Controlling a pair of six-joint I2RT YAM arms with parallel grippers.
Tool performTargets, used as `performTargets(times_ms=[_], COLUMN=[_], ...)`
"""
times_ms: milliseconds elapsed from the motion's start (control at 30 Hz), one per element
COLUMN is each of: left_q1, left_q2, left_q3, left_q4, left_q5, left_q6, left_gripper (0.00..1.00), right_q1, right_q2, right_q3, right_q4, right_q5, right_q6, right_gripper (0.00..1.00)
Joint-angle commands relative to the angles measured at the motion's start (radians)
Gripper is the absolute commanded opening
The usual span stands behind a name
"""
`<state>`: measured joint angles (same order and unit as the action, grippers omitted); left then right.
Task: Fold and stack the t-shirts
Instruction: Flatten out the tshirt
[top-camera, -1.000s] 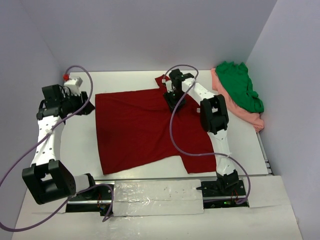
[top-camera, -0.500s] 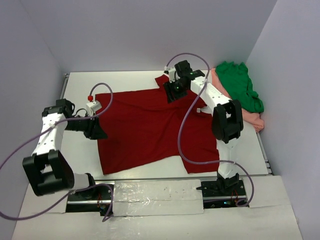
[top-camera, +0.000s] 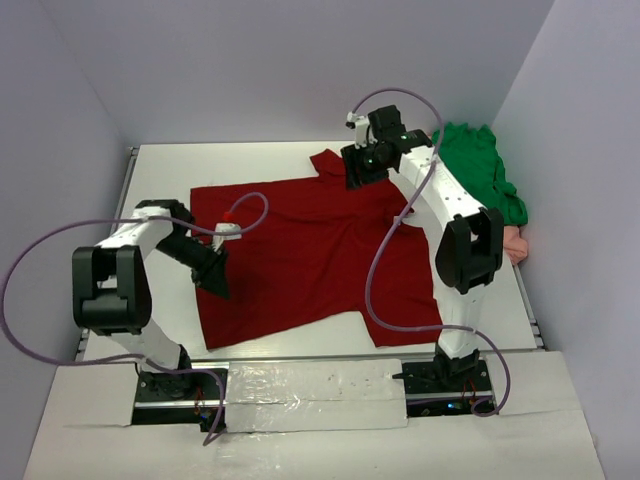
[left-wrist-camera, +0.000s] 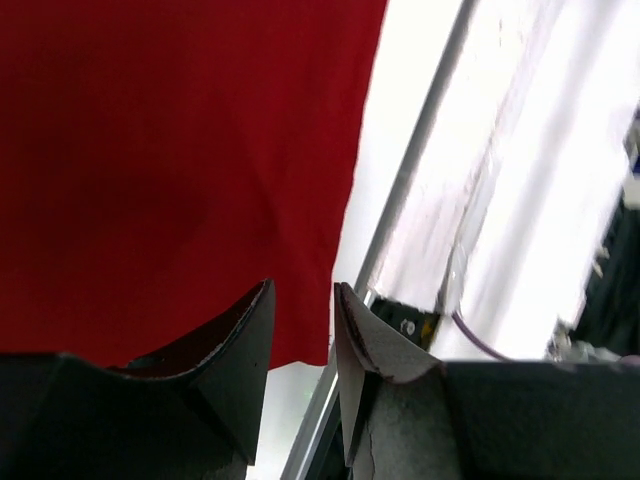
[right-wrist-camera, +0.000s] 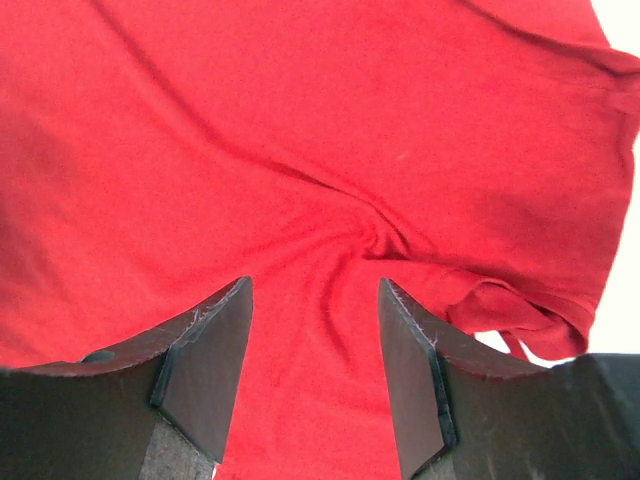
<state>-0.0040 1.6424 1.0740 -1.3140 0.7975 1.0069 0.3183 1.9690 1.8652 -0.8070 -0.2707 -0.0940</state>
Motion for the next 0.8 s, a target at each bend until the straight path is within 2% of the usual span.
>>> performTargets(times_ms=[0, 167, 267, 500, 767], left_q1=[-0.062, -0.109, -0.129, -0.149, -0.152], left_q2=[0.048, 0.120, 0.137, 0.152, 0.171], left_q3=[0.006, 0.037, 0.027, -0.061, -0.166], left_q4=[-0.039, 0.039, 0.114, 0.180, 0.202], left_q5=[-0.038, -0.113, -0.165, -0.276, -0.449], left_q6=[0.041, -0.036, -0.086, -0.126, -0.137], left_gripper=[0.39, 0.37, 0.32, 0.01, 0.00], right_q1=[-0.028, -0.053, -0.062, -0.094, -0.111], right_q2=[-0.052, -0.068, -0.082, -0.125, -0.130], right_q3=[0.068, 0.083, 0.072, 0.068, 0.146], right_q4=[-0.030, -0.046, -0.050, -0.058, -0.103], right_q5=[0.002, -0.008, -0.007, -0.016, -0.041], right_q6=[0.023, 0.033, 0.037, 0.046, 0.060], right_gripper=[0.60, 0.60, 0.60, 0.60, 0.60])
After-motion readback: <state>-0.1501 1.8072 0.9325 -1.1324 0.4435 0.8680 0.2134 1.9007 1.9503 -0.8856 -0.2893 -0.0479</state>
